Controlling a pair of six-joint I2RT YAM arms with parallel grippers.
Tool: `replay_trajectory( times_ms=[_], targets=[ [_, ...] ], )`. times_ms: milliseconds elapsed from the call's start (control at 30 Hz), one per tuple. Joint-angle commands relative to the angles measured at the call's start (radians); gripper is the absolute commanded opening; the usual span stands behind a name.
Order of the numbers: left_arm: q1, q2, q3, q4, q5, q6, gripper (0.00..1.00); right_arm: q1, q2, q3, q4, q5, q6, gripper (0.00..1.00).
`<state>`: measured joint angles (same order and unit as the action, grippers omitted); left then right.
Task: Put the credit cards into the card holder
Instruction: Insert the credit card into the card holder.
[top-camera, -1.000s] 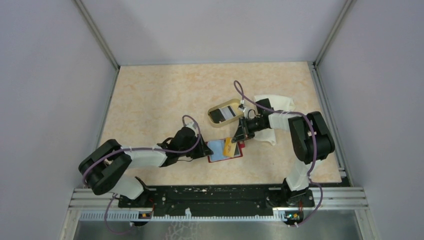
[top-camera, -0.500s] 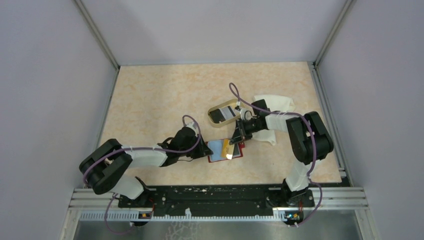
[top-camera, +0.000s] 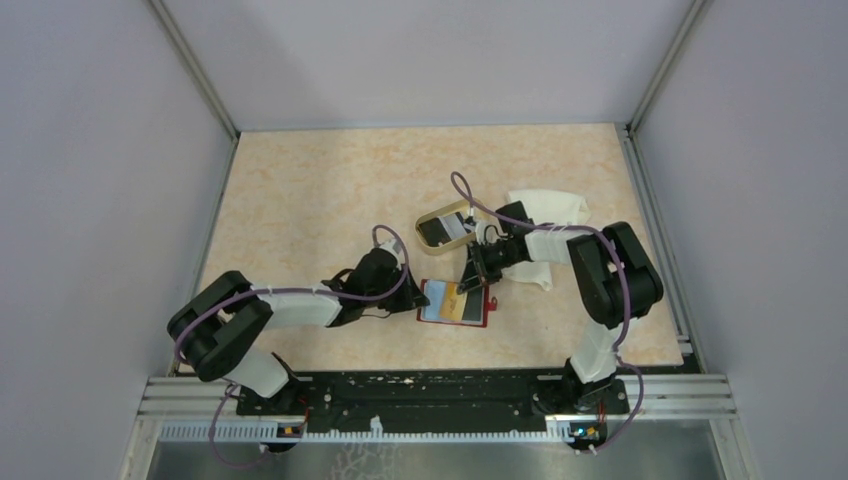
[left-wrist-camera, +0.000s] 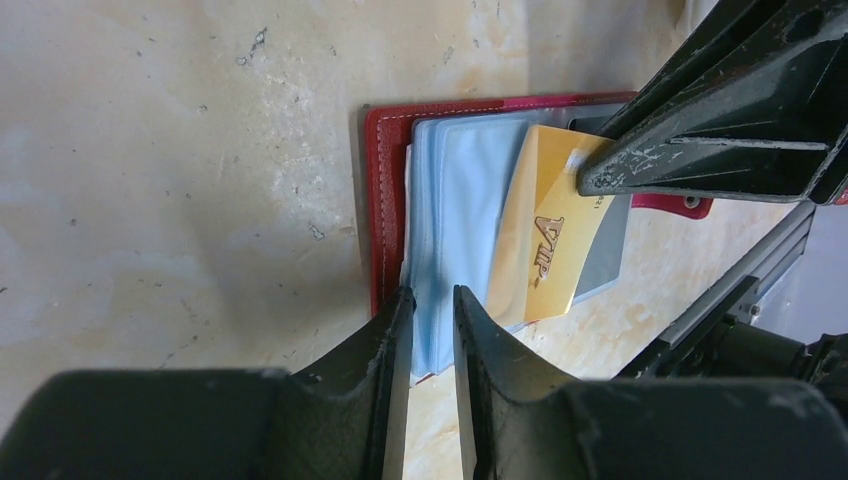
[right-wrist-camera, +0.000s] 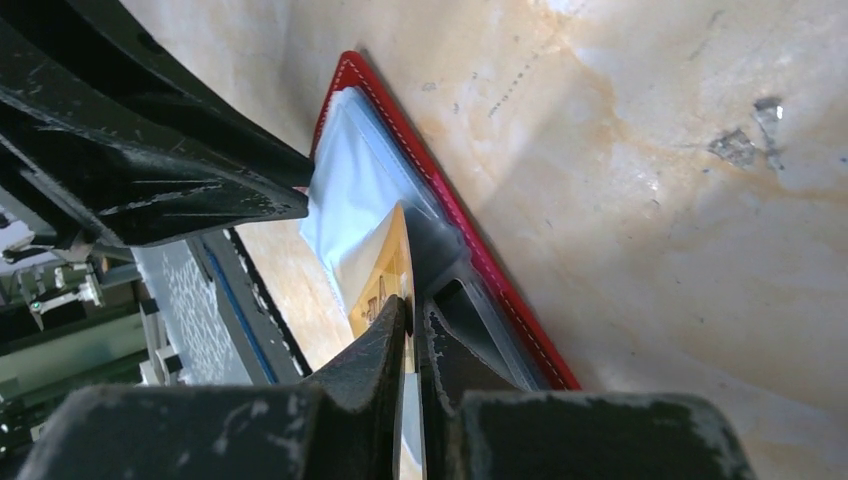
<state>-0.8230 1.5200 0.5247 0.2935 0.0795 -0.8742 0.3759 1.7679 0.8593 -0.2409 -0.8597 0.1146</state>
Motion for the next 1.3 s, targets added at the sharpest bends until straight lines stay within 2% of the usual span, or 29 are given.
replay_trajectory(
  times_ms=[0,300,667,867,1267],
  targets=[
    [-0.003,0.032,0.021,-0.084,-0.068,0.052,0.28,0.015,-0.001,0.026,-0.041,0.097,-0.027,0.06],
    [-0.003,0.033,0.039,-0.111,-0.103,0.065,0.28,0.012,-0.110,-0.061,0.005,0.189,0.044,0.05],
    [-0.004,0.061,0.059,-0.086,-0.051,0.082,0.28,0.046,-0.043,-0.018,-0.013,0.142,0.064,0.07],
    [-0.004,0.061,0.050,-0.069,-0.035,0.082,0.28,0.044,-0.012,-0.014,0.036,0.100,0.122,0.07],
    [-0.004,0.061,0.023,-0.025,-0.004,0.065,0.29,-0.094,-0.024,-0.115,0.220,0.002,0.267,0.05]
  ],
)
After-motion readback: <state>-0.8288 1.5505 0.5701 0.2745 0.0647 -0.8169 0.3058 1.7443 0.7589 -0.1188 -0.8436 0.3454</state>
